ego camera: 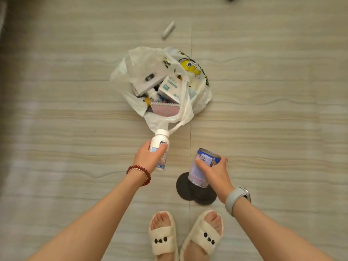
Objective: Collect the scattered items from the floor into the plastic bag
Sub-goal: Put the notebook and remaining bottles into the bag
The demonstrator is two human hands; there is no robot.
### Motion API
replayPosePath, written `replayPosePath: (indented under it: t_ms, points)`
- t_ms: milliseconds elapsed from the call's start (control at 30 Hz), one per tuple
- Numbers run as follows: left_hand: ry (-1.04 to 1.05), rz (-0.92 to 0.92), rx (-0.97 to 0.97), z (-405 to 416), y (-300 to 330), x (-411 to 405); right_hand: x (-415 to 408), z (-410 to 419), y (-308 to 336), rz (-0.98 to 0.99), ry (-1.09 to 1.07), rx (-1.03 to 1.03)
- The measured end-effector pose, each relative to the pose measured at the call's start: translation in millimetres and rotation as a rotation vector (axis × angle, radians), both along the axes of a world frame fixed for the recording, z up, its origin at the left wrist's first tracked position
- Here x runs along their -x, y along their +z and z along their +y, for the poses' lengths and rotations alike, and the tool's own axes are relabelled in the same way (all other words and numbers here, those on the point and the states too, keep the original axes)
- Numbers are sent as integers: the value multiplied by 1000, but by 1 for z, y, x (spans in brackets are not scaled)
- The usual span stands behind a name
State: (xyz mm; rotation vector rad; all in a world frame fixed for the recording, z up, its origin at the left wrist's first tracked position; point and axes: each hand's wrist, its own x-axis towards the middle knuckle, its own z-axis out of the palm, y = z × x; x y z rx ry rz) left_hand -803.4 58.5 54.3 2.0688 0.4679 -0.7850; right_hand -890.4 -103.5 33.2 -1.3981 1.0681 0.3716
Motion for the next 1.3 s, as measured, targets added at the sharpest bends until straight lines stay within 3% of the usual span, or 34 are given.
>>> replayPosePath:
  t_ms: [133, 367, 500, 733, 800, 867, 933, 1033, 1167, 1300]
  points:
    - [115, -70, 35, 11, -14, -51, -54, -4, -9, -187, 144, 13]
    - [219, -169, 141, 15, -102, -130, -144, -2, -68, -522, 195, 149]
    - [77, -381, 99, 16, -147, -178, -210, 10, -98, -687, 271, 314]
    - [228, -684, 126, 36, -175, -228, -309, 44, -119, -881, 421, 736]
    - [166, -748, 118, 41, -178, -236, -328, 46, -123, -848, 622, 989]
    - [74, -804, 117, 43, -182, -243, -340, 41, -130, -694, 860, 1269]
    - [-36, -838, 104, 37, -190, -250, -345, 33, -136, -493, 982, 1414]
    - [-193, -860, 37, 18, -202, -261, -350, 17, -139, -307, 830, 1360]
    - [-363, -878, -48, -13, -214, -278, -347, -11, -133, -344, 761, 957]
    - [-436, -802, -71, -36, -212, -286, -334, -37, -135, -333, 685, 939]
